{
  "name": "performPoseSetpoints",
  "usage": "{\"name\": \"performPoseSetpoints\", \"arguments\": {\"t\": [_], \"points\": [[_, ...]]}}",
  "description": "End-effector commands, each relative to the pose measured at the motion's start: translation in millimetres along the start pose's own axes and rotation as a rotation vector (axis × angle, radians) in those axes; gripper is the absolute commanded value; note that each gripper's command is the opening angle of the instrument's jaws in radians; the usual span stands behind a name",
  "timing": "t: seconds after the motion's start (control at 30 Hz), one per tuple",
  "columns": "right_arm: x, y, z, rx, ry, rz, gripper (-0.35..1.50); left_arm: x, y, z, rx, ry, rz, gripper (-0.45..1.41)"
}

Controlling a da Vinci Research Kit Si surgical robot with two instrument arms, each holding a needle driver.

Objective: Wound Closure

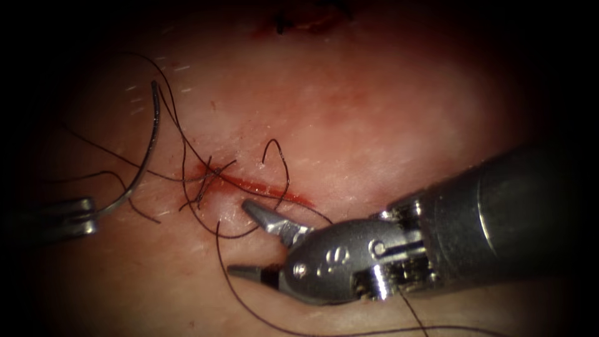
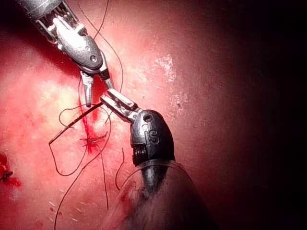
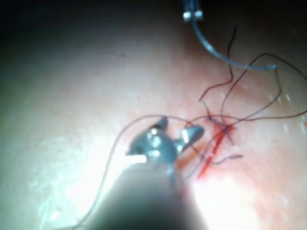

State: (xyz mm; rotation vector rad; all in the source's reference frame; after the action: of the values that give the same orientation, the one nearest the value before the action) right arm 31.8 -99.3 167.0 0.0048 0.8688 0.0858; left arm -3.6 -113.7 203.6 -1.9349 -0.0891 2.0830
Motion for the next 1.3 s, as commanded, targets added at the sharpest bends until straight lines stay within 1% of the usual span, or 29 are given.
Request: {"name": "performPoseSetpoints", "arguments": {"t": [0.03, 0.13, 0.37, 0.63, 0.73, 0.9, 1.0, 1.17, 1.2, 1.23, 1.27, 1.3], "points": [[0.2, -2.0, 1.0, 0.015, -0.005, -0.007, 1.27, -0.1, 1.6, 0.8, -0.001, 0.004, -0.008, -0.45], [-0.3, -2.3, 1.4, 0.019, -0.016, -0.013, 1.27, 0.0, 1.6, 0.7, -0.002, 0.004, -0.008, -0.45], [-0.9, -1.4, 1.4, 0.002, -0.031, -0.017, 1.27, 0.0, 1.6, 0.7, -0.002, 0.004, -0.008, -0.45], [0.4, -0.7, 2.9, -0.015, -0.029, -0.005, 1.25, 0.0, 1.6, 0.8, -0.001, 0.003, -0.008, -0.45], [0.6, -0.8, 3.7, -0.019, -0.031, -0.005, 1.21, 0.0, 1.7, 0.8, -0.001, 0.003, -0.008, -0.45], [0.8, -1.0, 4.5, -0.023, -0.037, -0.005, 1.21, 0.0, 1.7, 0.8, -0.001, 0.003, -0.008, -0.45], [0.5, -1.3, 5.4, -0.017, -0.056, -0.008, 1.18, 0.0, 1.7, 0.8, -0.001, 0.003, -0.008, -0.45], [-0.8, -1.5, 6.3, -0.01, -0.085, -0.016, 1.1, 0.2, 1.8, 0.7, -0.001, 0.003, -0.009, -0.45], [-0.9, -1.3, 6.2, -0.009, -0.087, -0.015, 1.05, 0.2, 1.8, 0.7, -0.001, 0.003, -0.009, -0.45], [-0.9, -1.0, 6.1, -0.006, -0.086, -0.019, 0.93, 0.2, 1.8, 0.8, -0.001, 0.003, -0.009, -0.45], [-0.8, -0.9, 6.0, 0.0, -0.082, -0.013, 0.76, 0.2, 1.8, 0.8, -0.001, 0.003, -0.009, -0.45], [-0.8, -0.8, 5.8, 0.036, -0.072, -0.005, 0.21, 0.2, 1.8, 0.8, -0.001, 0.003, -0.009, -0.45]]}}
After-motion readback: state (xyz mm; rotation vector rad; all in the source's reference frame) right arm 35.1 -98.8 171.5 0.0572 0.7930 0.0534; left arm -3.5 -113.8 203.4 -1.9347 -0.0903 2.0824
